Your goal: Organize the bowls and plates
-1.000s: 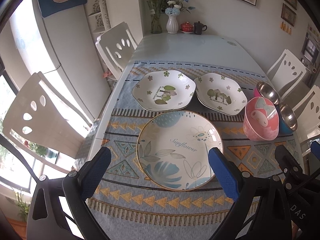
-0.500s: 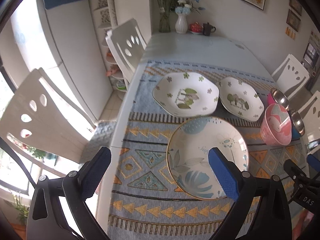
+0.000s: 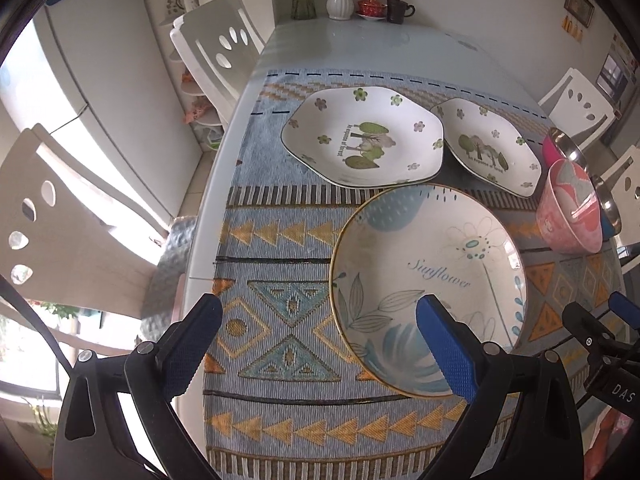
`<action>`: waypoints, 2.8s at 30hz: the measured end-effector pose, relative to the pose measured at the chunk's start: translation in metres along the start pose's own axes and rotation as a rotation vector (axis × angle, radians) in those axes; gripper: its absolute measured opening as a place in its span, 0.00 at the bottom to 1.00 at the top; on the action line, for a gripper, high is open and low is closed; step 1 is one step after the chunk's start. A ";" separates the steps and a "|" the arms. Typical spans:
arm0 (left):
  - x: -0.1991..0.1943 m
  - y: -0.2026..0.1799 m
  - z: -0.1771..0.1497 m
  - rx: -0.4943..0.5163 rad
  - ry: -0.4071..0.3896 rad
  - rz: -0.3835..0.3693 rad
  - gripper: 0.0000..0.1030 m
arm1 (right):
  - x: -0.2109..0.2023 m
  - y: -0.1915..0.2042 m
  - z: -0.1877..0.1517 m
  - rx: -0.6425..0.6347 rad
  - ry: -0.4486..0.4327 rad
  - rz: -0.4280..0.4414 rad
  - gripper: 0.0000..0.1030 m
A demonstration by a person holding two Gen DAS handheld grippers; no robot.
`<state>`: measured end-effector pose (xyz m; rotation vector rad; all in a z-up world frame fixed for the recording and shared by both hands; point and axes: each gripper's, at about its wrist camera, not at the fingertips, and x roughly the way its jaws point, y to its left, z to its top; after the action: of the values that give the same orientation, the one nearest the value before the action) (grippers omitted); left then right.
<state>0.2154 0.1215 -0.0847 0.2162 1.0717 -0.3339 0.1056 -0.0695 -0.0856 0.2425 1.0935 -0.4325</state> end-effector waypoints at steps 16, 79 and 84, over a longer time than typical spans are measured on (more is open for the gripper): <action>0.074 0.010 -0.004 -0.021 0.138 -0.099 0.39 | 0.066 0.014 0.007 0.002 0.081 0.037 0.61; 0.005 0.025 -0.095 -0.066 0.056 -0.155 0.27 | 0.034 0.027 -0.072 -0.202 0.109 0.363 0.20; 0.012 0.030 -0.105 -0.080 0.090 -0.148 0.27 | 0.035 0.033 -0.077 -0.221 0.119 0.355 0.20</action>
<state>0.1454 0.1820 -0.1441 0.0810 1.1902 -0.4170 0.0721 -0.0167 -0.1520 0.2626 1.1763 0.0205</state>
